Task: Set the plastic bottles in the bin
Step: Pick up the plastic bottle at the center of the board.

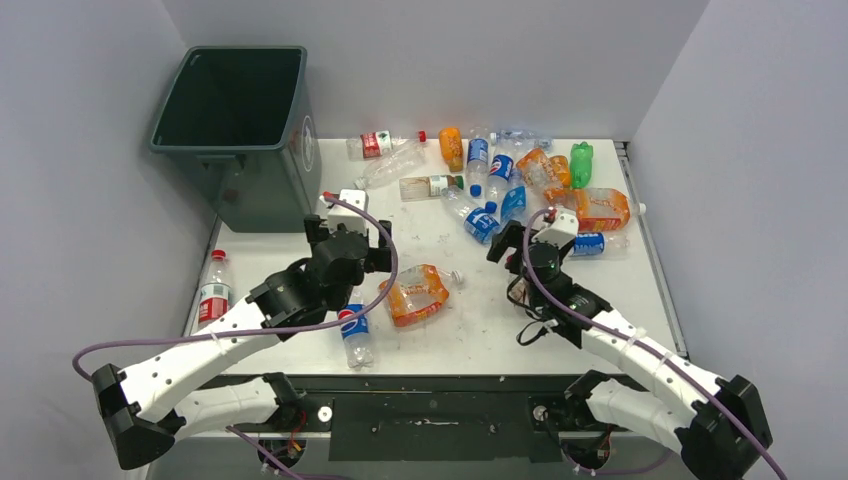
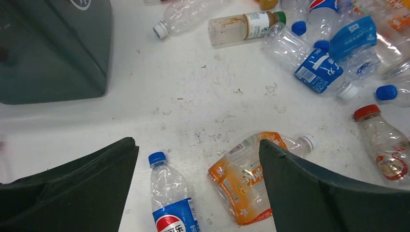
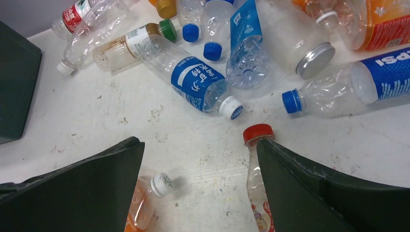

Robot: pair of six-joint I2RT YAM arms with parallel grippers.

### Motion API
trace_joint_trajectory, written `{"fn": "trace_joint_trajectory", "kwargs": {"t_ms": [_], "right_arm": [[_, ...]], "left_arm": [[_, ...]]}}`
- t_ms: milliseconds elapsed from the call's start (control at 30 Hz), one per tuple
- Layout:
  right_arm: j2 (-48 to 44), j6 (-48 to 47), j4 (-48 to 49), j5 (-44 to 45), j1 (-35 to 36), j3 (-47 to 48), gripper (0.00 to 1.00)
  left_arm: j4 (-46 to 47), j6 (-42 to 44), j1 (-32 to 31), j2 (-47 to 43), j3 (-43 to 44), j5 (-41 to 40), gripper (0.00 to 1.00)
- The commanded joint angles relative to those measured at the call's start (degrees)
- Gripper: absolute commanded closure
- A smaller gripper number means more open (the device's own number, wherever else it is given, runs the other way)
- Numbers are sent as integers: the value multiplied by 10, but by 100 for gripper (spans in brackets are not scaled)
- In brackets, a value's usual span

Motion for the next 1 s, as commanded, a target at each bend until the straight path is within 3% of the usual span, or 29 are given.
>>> {"fn": "trace_joint_trajectory", "kwargs": {"t_ms": [0,167,300,400,600,967], "right_arm": [[-71,47,-26,-23,-3,-18,10],[-122,-11,-6,-21,-3,-39,10],[-110,-19,-75,35,-5,-23,10],[-100,-3,-118,77,-15,-14,10],[-61,-11,-108,-23,-101,-28,9],[82,20,-107,-117,-105,-24,10]], "left_arm": [[30,-10,-1,11,0,-10,4],[62,7,0,-1,-19,-10,4],[77,99,3,-43,-51,40,4],[87,106,10,-71,-62,38,4],[81,96,22,-107,-64,115,4],[65,101,20,-111,-58,142,4]]}}
